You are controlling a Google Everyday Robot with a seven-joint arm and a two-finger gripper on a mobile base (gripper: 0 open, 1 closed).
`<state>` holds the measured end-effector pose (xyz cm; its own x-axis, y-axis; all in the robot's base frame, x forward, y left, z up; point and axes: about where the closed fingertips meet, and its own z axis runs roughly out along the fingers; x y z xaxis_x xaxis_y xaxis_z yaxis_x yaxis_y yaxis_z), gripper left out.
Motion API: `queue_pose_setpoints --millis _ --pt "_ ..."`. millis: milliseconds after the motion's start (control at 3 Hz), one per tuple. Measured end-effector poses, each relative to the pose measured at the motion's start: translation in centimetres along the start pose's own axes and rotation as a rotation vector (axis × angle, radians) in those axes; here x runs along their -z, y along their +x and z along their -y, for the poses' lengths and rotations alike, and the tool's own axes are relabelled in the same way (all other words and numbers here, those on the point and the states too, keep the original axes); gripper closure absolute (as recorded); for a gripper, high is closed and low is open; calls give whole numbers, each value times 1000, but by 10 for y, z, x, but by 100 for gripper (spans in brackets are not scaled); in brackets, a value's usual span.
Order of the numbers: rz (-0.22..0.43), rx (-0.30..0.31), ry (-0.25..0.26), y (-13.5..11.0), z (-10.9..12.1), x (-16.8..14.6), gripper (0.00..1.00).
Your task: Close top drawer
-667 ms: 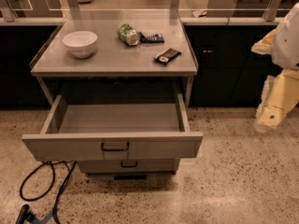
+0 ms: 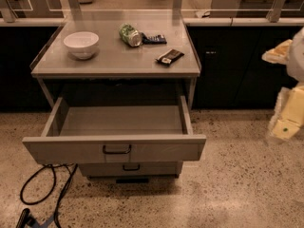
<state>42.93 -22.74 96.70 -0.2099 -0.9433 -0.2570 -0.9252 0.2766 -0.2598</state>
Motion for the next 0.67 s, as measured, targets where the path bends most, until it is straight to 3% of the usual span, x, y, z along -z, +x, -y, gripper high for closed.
queue_pose_setpoints --millis 333,667 --pt "110 -58 -49 52 -19 -49 0" --pt "225 -104 -158 98 -51 -124 0"
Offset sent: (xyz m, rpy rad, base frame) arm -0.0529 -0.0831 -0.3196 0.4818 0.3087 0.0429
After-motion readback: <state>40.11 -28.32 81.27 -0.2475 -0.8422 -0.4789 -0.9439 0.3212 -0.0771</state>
